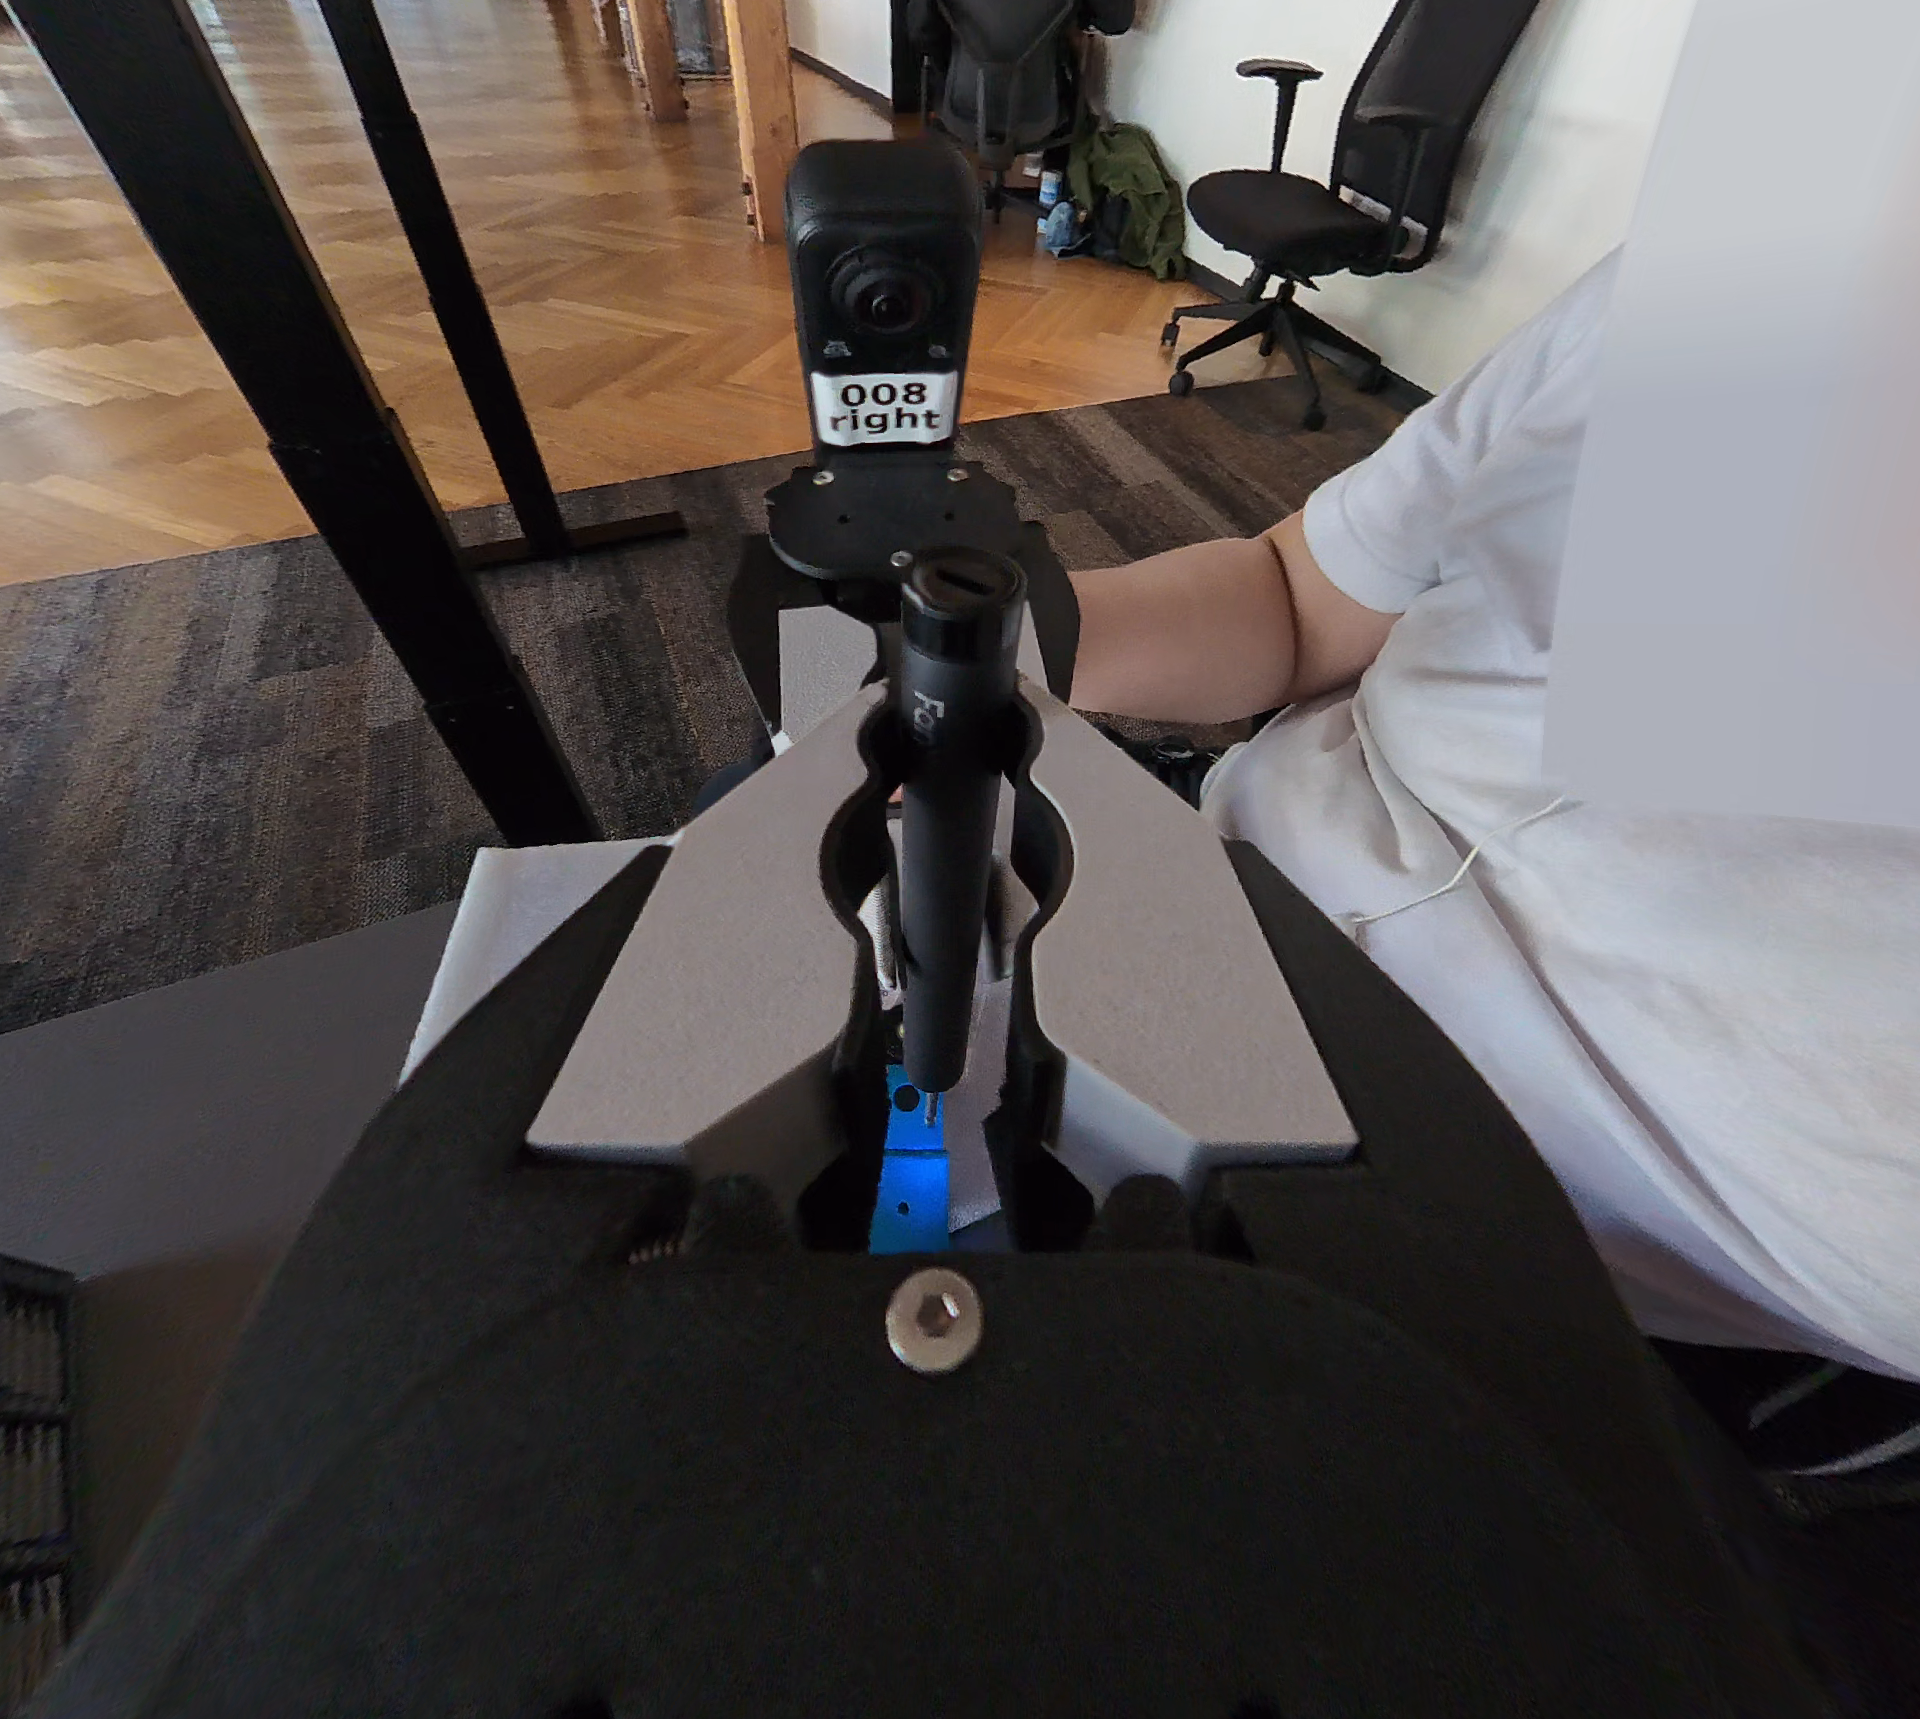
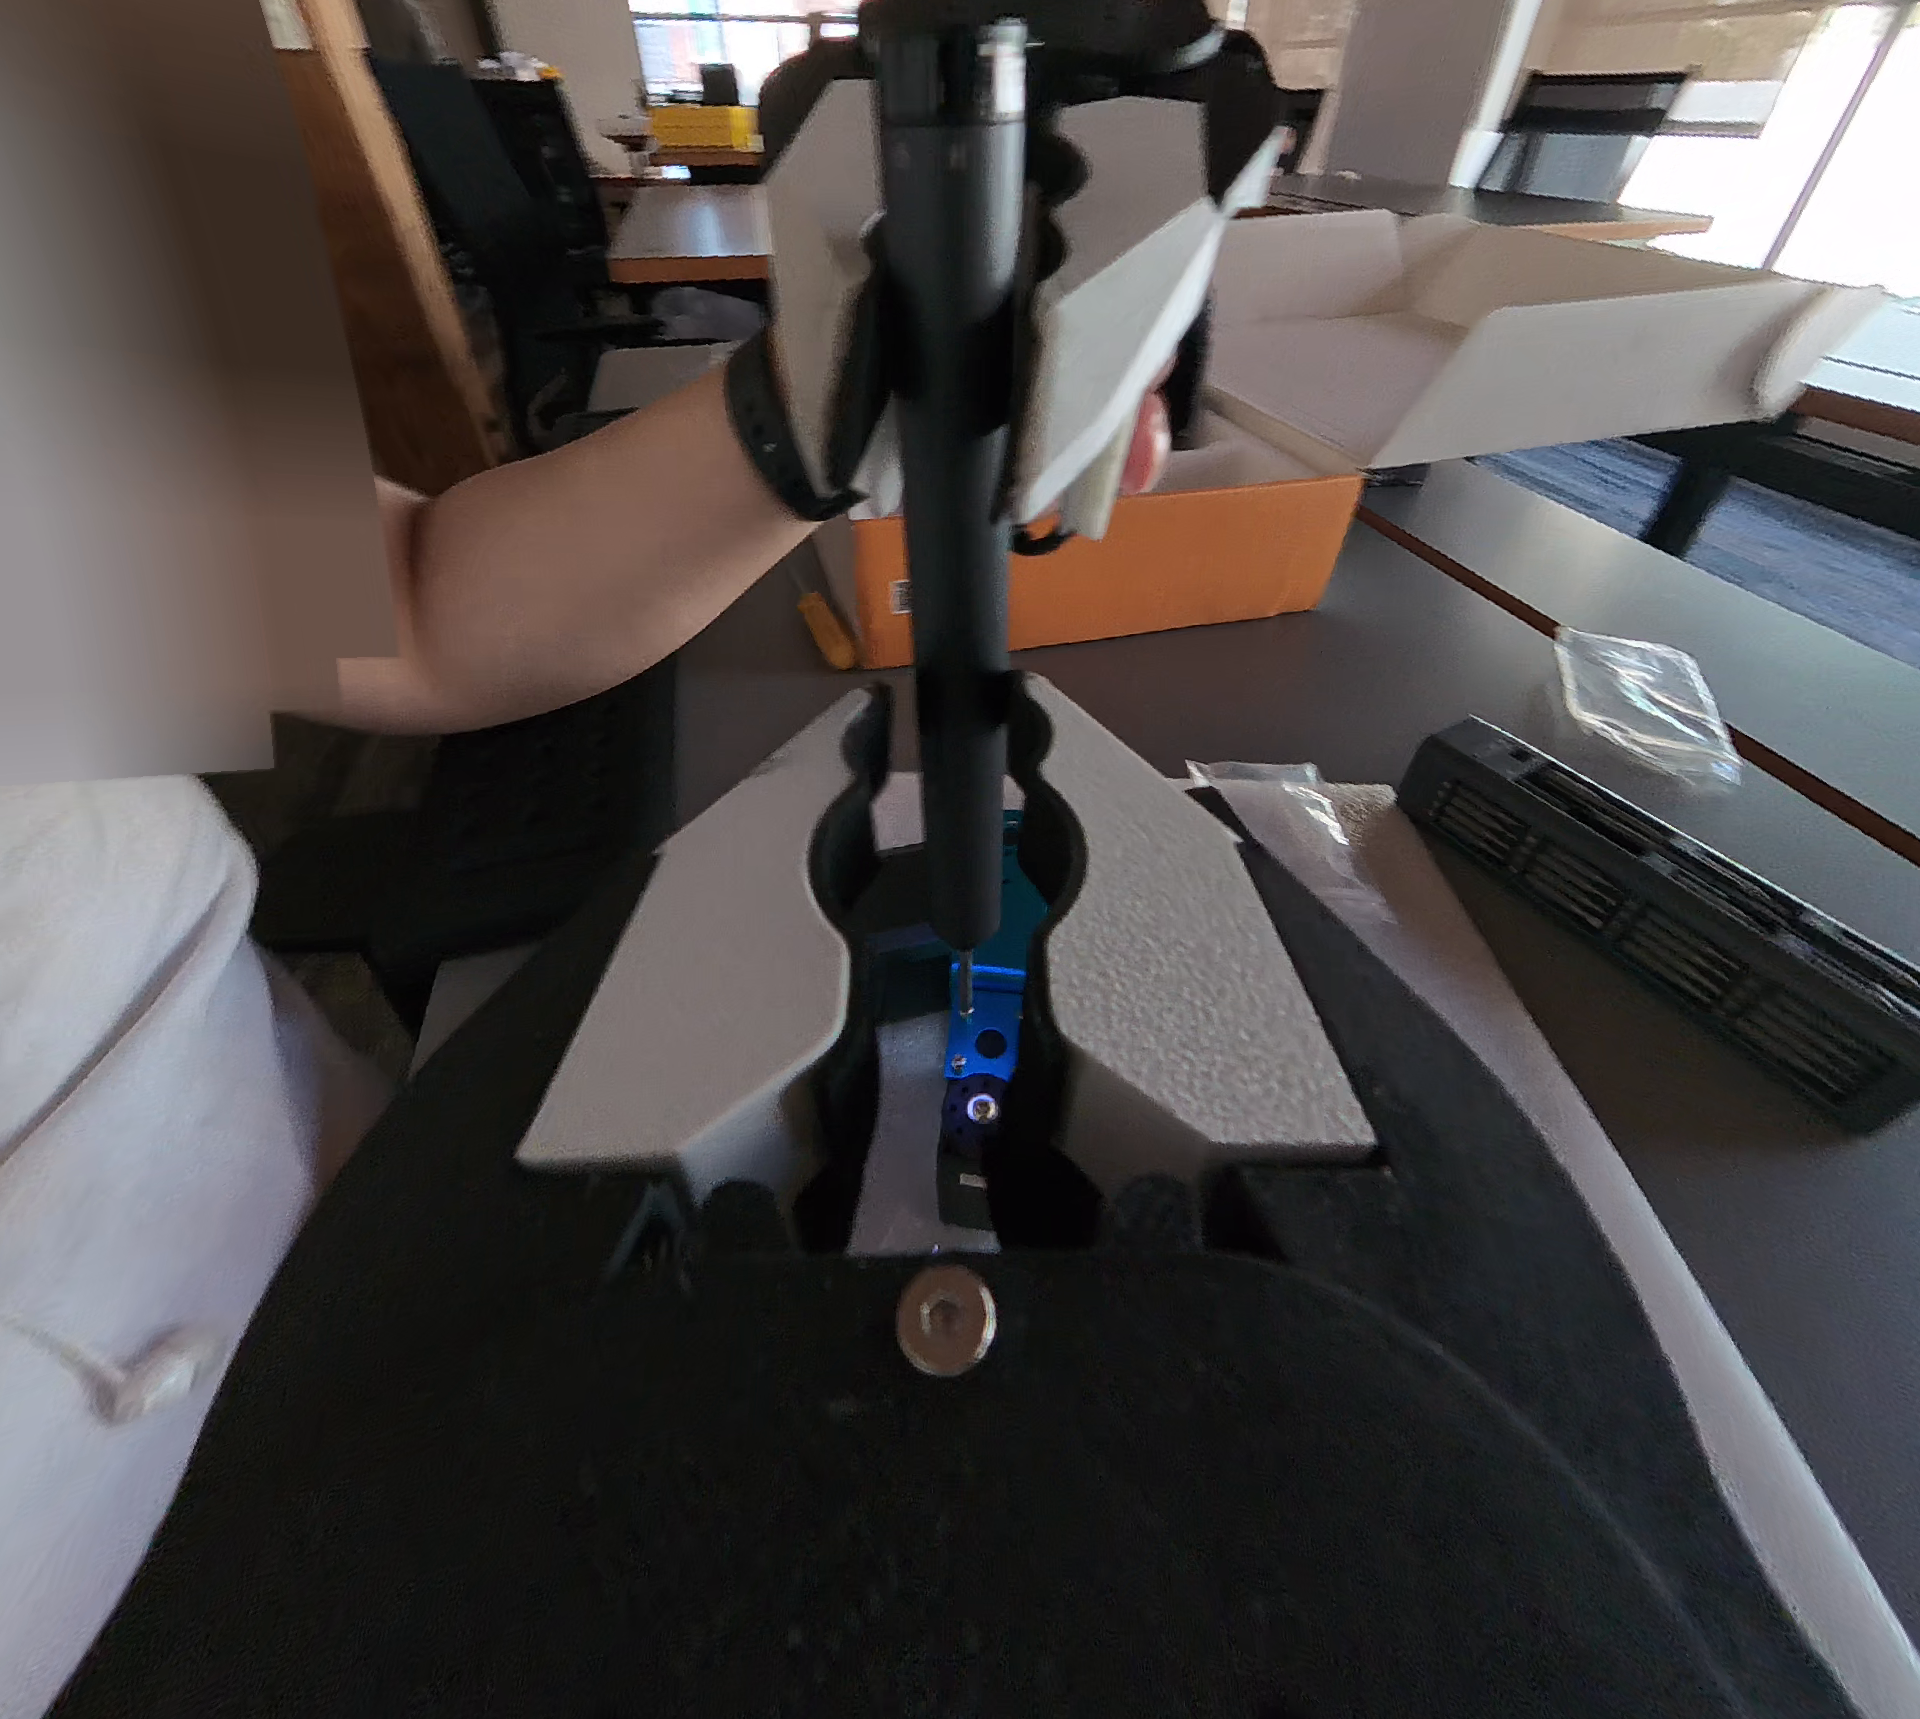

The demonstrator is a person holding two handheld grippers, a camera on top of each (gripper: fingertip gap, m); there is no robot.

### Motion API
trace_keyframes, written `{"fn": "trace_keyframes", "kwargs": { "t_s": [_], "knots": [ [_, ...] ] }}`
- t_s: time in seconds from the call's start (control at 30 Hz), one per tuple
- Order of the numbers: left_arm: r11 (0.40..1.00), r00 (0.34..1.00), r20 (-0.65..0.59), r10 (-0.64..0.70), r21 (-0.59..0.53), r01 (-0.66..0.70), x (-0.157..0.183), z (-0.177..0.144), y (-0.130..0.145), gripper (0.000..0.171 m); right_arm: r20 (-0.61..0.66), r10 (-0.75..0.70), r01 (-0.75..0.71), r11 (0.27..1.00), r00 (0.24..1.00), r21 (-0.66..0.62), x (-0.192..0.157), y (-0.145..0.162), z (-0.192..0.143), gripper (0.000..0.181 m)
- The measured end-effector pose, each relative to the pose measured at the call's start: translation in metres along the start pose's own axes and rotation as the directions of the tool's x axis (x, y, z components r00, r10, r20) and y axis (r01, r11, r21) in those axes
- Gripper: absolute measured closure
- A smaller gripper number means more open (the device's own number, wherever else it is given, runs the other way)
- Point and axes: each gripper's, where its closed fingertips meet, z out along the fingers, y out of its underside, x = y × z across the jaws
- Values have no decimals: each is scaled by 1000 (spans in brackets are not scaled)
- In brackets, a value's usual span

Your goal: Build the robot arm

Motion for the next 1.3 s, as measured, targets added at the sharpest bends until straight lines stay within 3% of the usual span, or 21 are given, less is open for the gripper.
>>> {"fn": "trace_keyframes", "kwargs": {
  "t_s": [0.07,0.13,0.27,0.57,0.73,1.07,1.3],
  "knots": [
    [1000,1000,9,-6,4,6,-2,-1,0,156,86,-25,21,999,996,40,-7,-1,-7,142],
    [1000,1000,-10,-16,17,16,-2,-2,0,155,182,-18,-1,995,983,103,-9,-3,-17,143],
    [998,999,-30,-36,49,38,-3,-2,-1,155,318,62,-101,989,946,108,9,3,-21,146],
    [998,999,-33,-33,50,35,-4,-1,-1,155,672,124,-187,982,730,22,2,7,-8,150],
    [997,998,-36,-41,58,43,-5,-2,-1,155,710,121,-148,989,694,-24,-3,16,-1,165],
    [1000,999,-38,-9,22,10,2,5,-1,155,744,86,-144,989,663,14,-8,17,-4,165],
    [1000,999,-53,0,13,1,6,8,0,156,751,129,-158,987,648,-32,-10,17,-3,164]
  ]
}}
